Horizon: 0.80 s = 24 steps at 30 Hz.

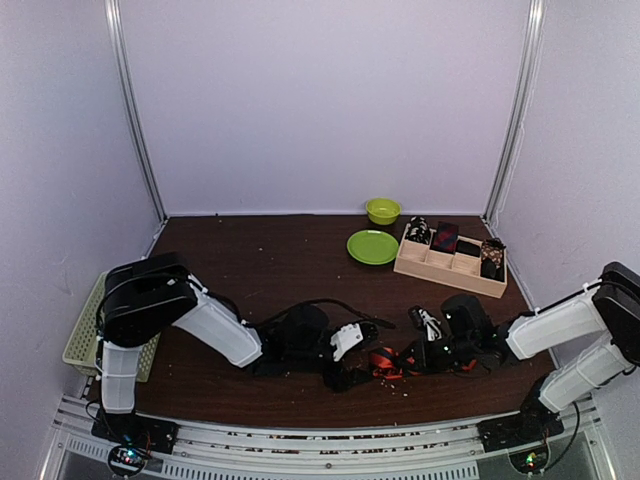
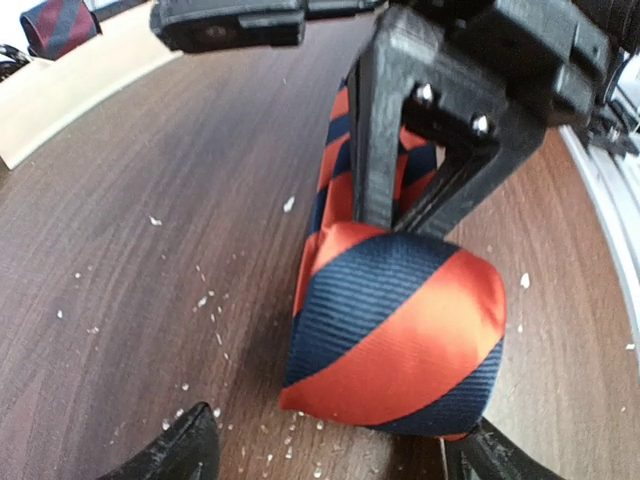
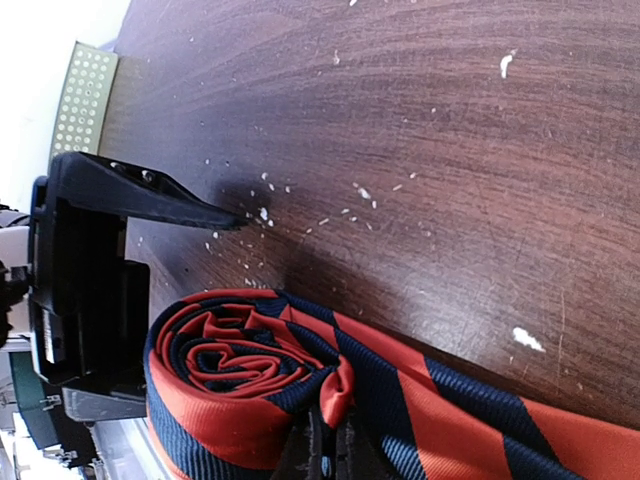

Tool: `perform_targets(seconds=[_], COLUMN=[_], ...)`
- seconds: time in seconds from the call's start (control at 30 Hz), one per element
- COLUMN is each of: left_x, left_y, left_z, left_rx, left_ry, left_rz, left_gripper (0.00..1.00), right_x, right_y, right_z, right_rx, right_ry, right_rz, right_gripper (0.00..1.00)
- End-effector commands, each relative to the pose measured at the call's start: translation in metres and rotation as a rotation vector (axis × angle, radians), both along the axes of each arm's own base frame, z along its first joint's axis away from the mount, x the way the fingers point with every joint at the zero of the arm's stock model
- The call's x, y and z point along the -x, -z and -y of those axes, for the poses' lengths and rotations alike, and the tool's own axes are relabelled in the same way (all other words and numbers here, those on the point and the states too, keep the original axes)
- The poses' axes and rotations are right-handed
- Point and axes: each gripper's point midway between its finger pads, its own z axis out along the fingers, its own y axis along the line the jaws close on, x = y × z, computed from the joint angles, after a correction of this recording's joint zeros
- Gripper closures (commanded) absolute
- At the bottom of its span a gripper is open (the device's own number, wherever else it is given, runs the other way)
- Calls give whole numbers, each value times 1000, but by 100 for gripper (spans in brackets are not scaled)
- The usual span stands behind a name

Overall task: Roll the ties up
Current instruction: Roll the tie at the center of the board.

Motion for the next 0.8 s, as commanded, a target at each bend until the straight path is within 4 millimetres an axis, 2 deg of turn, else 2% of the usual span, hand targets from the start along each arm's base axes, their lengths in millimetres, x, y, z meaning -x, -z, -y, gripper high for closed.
perform_targets(seconds=[0.0,0.13,0.3,0.47,0.57,0.63,0.77], left_x=[4,10,7,-3,-4,-3,3], left_y=[-17,-28,-19,-10,-2,7,28], left_z=[8,14,27,42,45,42,24], left_rx=[128,222,260,258,227,181,19], left_ry=[12,50,60,35,32,38,48], left_rz=[-4,-3,-11,-27,-39,-45,-41], left_gripper=[18,16,18,25,33,44,62], right_x=[34,29,29,29,27,26,27], right_y=[57,60,67,69,68,67,62], right_z=[53,45,35,26,22,19,16], right_rx=[292,296,288,268,257,246,220], right_ry=[15,6,-8,-13,-10,-8,-8], right_rz=[-140,-143,-159,-167,-166,-170,-171], right_gripper=[100,100,100,100,100,100,100])
